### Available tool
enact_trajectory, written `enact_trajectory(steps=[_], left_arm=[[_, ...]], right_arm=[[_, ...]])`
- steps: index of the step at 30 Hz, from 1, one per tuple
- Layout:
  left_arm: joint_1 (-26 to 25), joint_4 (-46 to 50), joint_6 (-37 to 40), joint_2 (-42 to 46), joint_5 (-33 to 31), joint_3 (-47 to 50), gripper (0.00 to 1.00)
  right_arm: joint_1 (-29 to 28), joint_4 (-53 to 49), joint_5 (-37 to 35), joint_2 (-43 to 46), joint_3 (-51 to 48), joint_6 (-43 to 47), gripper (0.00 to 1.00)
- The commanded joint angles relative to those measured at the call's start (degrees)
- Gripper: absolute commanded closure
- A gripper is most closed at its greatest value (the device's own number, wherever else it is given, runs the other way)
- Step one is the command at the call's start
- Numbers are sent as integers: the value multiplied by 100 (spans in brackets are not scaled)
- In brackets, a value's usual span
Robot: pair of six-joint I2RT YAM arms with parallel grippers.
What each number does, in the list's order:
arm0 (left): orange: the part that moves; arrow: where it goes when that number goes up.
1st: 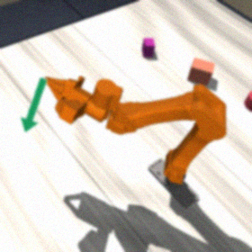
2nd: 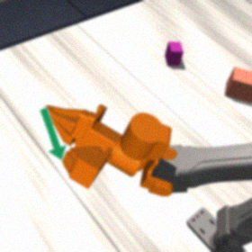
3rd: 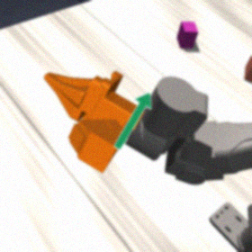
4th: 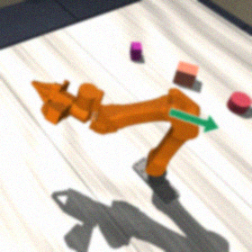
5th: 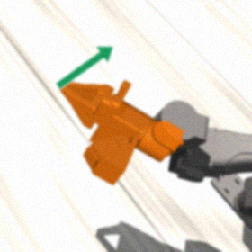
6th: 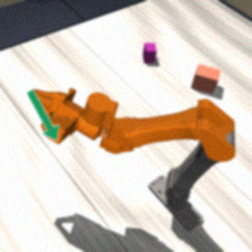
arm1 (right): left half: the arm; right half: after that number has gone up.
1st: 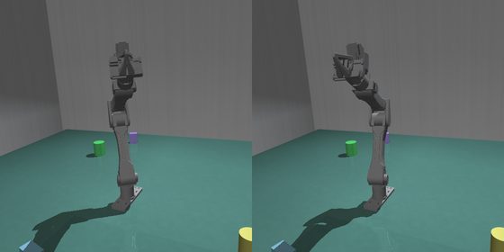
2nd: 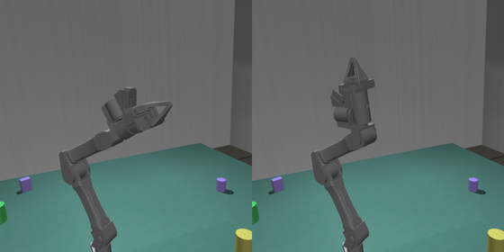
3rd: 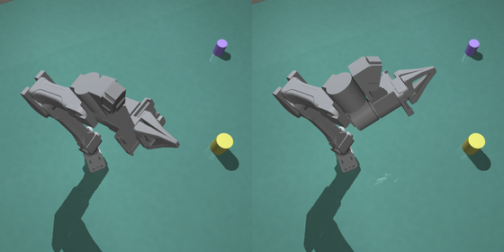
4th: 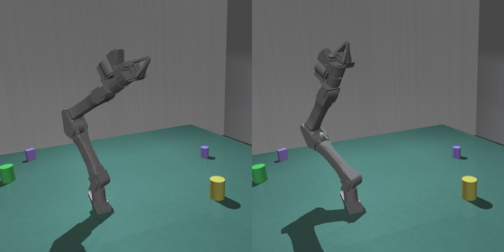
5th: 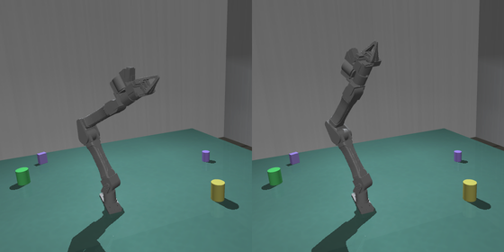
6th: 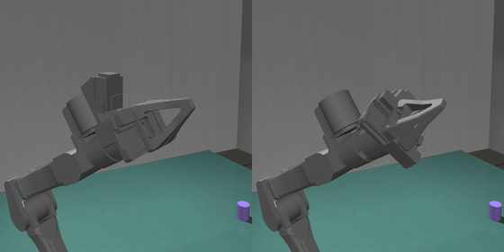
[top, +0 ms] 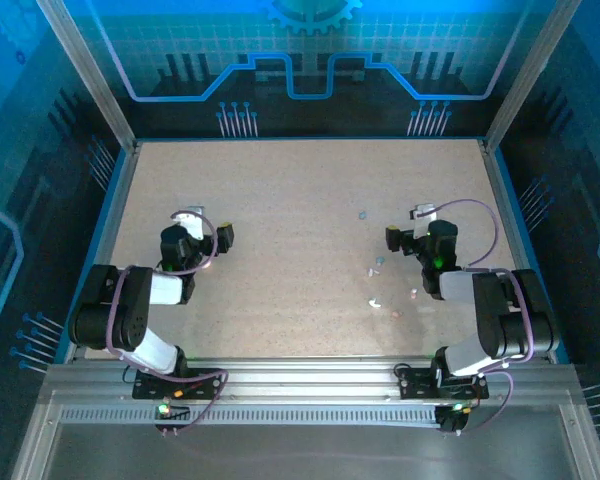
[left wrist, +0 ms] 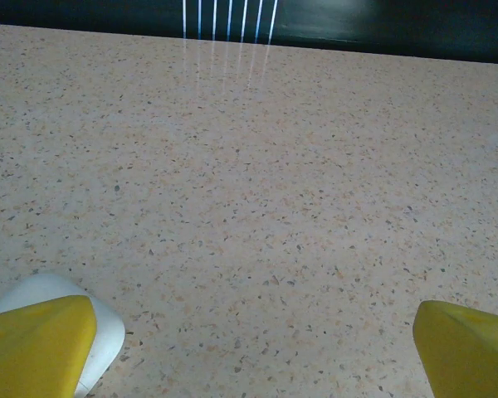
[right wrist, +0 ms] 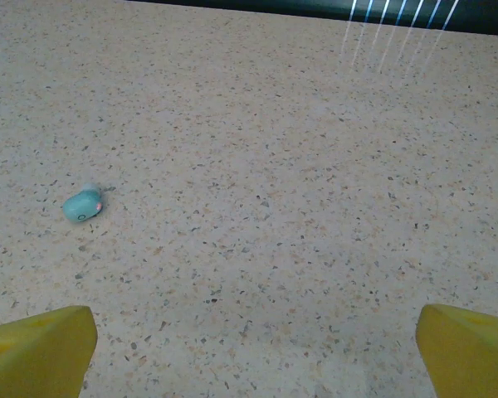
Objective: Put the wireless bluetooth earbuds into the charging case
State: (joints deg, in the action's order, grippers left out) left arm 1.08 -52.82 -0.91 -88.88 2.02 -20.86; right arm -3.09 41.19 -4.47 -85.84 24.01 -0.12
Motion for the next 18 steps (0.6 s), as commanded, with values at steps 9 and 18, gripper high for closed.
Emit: enact_trajectory(steps=[9,18], left_arm=[[68,-5,133,11,133,-101,1],[68,28,104,3,35,-129,1]], right_arm=[[-69,232,-118,-29,60,13,0],[-35,218,-36,-29,66,11,0]])
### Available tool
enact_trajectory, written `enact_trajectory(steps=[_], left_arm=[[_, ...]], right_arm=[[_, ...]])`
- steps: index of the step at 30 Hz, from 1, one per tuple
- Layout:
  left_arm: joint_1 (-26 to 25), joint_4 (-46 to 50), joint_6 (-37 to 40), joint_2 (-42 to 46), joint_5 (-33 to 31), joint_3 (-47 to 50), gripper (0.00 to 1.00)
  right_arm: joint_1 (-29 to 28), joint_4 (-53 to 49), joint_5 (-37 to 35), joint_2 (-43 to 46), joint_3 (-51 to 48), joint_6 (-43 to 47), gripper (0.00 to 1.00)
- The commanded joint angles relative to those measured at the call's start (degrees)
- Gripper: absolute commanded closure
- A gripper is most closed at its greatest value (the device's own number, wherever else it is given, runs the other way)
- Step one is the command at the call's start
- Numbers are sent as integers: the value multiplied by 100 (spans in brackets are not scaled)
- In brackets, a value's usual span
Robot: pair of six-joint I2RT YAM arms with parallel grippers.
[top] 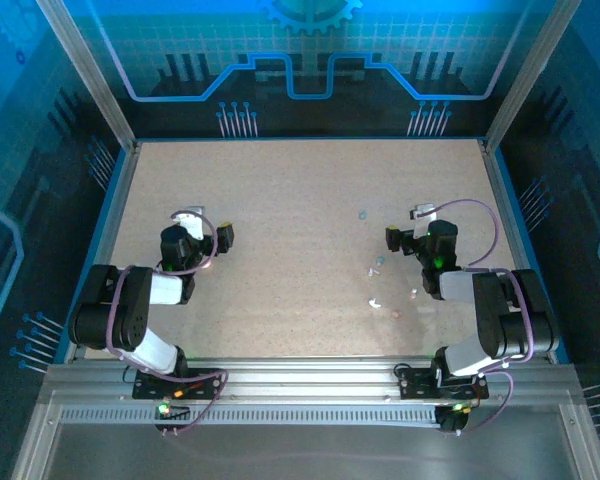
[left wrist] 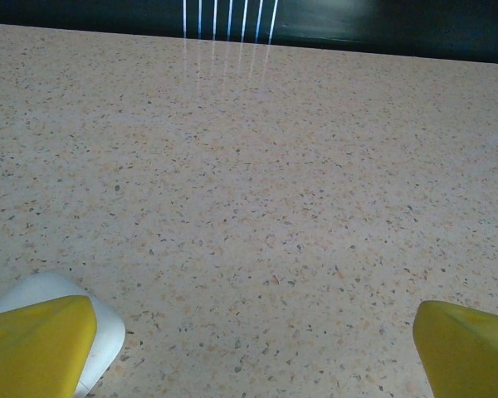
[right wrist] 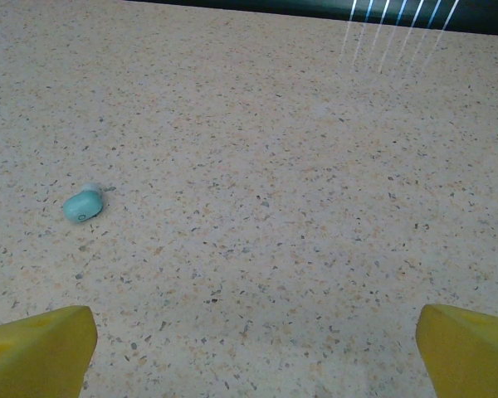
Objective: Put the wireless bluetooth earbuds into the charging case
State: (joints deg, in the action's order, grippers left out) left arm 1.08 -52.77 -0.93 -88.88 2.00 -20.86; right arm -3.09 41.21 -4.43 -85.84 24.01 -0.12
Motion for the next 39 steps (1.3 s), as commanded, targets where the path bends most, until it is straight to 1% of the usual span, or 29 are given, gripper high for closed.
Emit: enact_trajectory(steps=[1,10,12,15,16,18,19,21,22,23,25,27,29,31,32,33,36,39], left_arm=[[68,30,108,3,37,-127,1],[68,6,115,6,47,-107,1],[68,-30,121,46,57,-73,2],[51,-43,71,485,-88,129,5],[50,164,17,722,-197,154,6],[66,1088,-260,1346,-452,8,6],[66,1667,-503,1645,-645,-130,7],[76,2668,-1080,2082,-945,-411,9],[76,3253,-1455,2296,-1089,-593,11],[85,3851,-1956,2445,-1256,-758,14],[89,4917,-2939,2622,-1404,-1096,15],[77,5960,-3528,2706,-1454,-1363,15],[81,7106,-4225,2736,-1854,-1640,16],[81,7535,-4275,2698,-1882,-1815,15],[76,7766,-4444,2648,-2010,-1913,14],[83,7969,-4590,2579,-2085,-1994,14],[76,8226,-4745,2229,-1899,-2220,14],[77,8405,-5154,1827,-1821,-2339,18]], right_arm=[[-35,221,-41,-29,61,12,0],[-53,223,-31,-29,67,48,0],[-75,190,98,-20,76,121,0],[-128,193,127,42,45,205,0],[-154,135,103,131,42,230,0],[-172,-217,-27,352,133,194,0],[-172,-724,-136,517,332,120,0],[-145,-2202,-255,765,980,-232,0],[-125,-3049,-240,827,1399,-545,0],[-124,-3674,-157,855,1720,-854,0],[-132,-4624,143,863,2239,-1414,0],[-137,-5331,529,842,2596,-1915,0],[-193,-5629,1006,885,2793,-2178,0],[-306,-5690,1146,983,2745,-2375,0],[-375,-5730,1184,1039,2741,-2451,0],[-415,-5772,1214,1095,2754,-2463,0],[-565,-5981,1123,1249,2880,-2486,0],[-665,-6206,1016,1390,3040,-2563,0]])
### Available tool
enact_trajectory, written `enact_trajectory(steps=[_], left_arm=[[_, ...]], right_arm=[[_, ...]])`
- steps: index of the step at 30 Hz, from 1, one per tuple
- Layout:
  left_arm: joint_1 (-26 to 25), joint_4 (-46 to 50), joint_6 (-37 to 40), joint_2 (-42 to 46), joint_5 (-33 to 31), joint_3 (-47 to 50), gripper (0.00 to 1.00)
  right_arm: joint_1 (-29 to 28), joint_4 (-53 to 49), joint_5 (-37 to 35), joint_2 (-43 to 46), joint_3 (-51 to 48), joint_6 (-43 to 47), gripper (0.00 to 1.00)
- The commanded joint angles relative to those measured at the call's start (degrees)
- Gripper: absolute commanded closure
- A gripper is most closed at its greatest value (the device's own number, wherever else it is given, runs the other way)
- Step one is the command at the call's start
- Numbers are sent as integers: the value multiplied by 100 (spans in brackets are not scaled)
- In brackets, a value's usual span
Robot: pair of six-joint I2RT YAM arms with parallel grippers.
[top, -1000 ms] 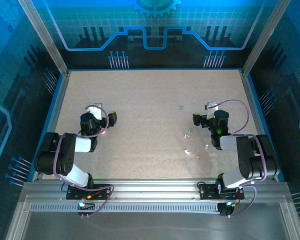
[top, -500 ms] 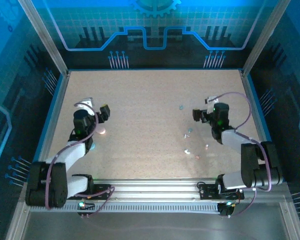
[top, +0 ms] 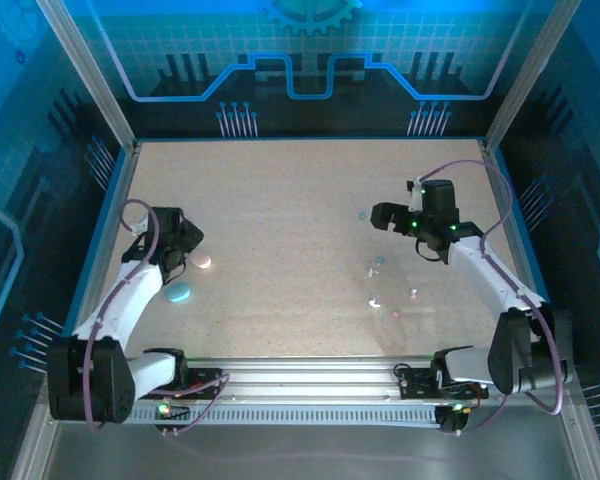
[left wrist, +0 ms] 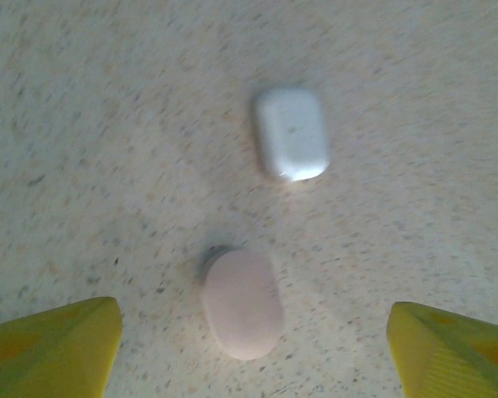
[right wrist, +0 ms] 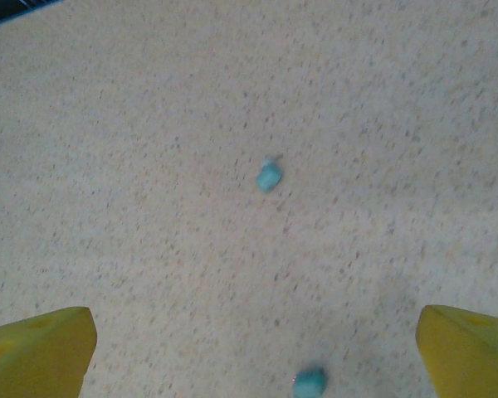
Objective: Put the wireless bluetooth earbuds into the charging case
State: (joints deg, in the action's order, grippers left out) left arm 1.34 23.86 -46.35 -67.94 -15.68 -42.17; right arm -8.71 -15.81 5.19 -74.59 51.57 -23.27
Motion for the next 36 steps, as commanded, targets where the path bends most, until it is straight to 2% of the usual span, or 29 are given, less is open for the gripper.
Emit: enact_trajectory(steps=[1,8,16,23,31,36], left_arm=[[50,777,-702,-410,22,-251,19],[29,813,-1059,-1285,487,-636,21],[-32,1164,-1120,-2129,500,-1259,22],[-140,1766,-1061,-2964,539,-1961,26],[-283,2044,-1102,-3371,514,-2251,29],[-369,1973,-1177,-3428,574,-2216,35]], right_arm=[[-130,-551,37,309,311,-249,0],[-178,-704,-166,599,271,-384,0],[-187,-755,-157,635,210,-620,0],[-188,-866,-218,627,248,-723,0],[-195,-897,-264,604,261,-732,0],[-194,-1017,-317,540,337,-754,0]])
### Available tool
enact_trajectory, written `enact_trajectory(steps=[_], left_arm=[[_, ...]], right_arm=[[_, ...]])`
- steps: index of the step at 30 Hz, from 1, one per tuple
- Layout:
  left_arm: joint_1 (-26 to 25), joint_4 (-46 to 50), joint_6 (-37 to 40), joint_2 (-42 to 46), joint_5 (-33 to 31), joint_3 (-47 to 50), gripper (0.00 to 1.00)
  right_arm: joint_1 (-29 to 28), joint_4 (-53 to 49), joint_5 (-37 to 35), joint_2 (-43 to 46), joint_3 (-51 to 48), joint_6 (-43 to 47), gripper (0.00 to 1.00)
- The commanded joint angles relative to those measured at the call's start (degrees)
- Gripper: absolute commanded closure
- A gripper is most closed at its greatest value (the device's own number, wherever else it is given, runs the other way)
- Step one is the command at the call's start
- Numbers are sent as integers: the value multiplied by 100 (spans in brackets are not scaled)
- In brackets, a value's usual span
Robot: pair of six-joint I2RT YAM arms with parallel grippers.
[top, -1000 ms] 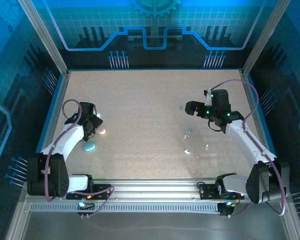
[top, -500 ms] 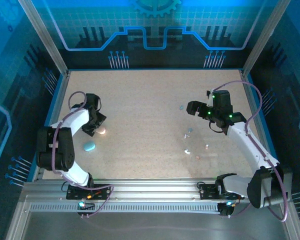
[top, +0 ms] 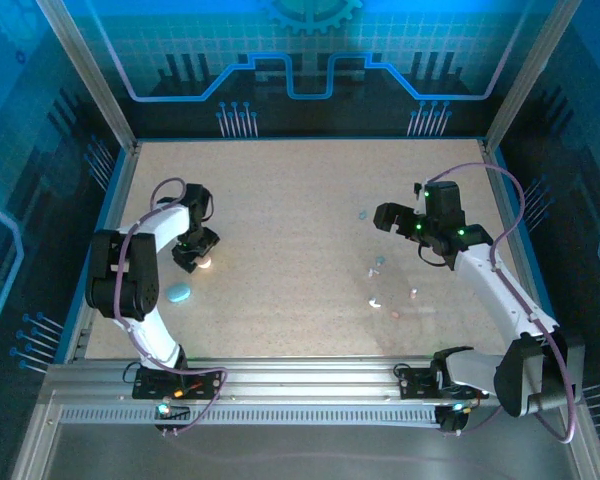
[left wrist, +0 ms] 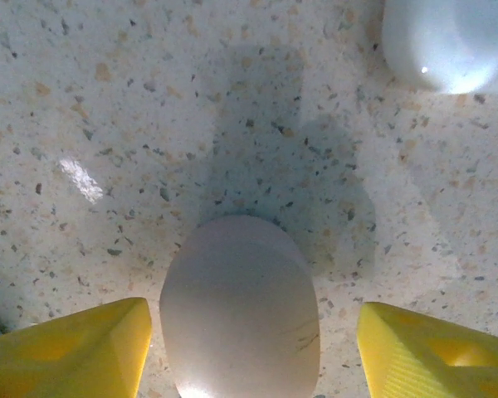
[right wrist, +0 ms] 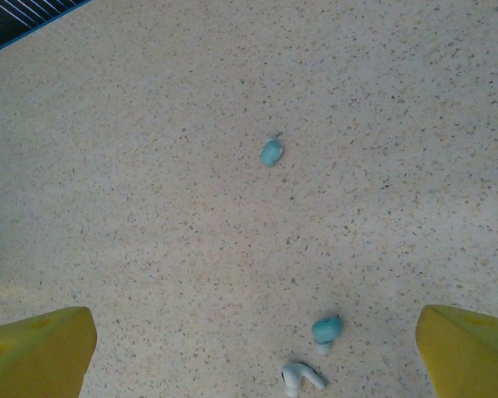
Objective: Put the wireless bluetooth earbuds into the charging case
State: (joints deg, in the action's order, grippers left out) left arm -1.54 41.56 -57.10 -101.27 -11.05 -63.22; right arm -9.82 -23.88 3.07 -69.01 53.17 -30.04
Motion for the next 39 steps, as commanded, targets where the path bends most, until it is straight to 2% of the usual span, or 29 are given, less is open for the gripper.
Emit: enact_trajectory(steps=[1,3,7,16,23,29,30,31,33,35,37,39], left_arm=[[-99,212,-115,-105,112,-117,36],[-142,195,-125,-109,95,-109,41],[-170,151,-165,-122,112,-77,42],[-160,190,-126,-152,-202,-76,35],[-92,106,-116,-233,-285,-102,34],[-49,55,-119,-292,-264,-86,42],[-53,33,-124,-274,-250,-63,46],[-51,7,-121,-254,-213,-42,53],[-57,-22,-91,-213,-116,-16,60],[-67,-46,-51,-151,8,1,62],[-158,-76,-20,-64,183,36,71],[-338,-90,-67,50,309,73,71]], right_arm=[[-88,-235,-103,-19,190,-66,0],[-83,-257,-111,-20,197,-58,0],[-88,-293,-96,38,171,-38,0],[-84,-328,-96,200,71,14,0],[-85,-318,-70,232,-8,-1,0],[-85,-302,-51,241,-67,-30,0],[-89,-293,-45,241,-77,-36,0],[-89,-285,-35,240,-85,-41,0],[-85,-273,-13,239,-103,-46,0],[-85,-266,-4,230,-127,-46,0],[-87,-249,9,231,-163,-37,0],[-86,-249,25,240,-200,-29,0]])
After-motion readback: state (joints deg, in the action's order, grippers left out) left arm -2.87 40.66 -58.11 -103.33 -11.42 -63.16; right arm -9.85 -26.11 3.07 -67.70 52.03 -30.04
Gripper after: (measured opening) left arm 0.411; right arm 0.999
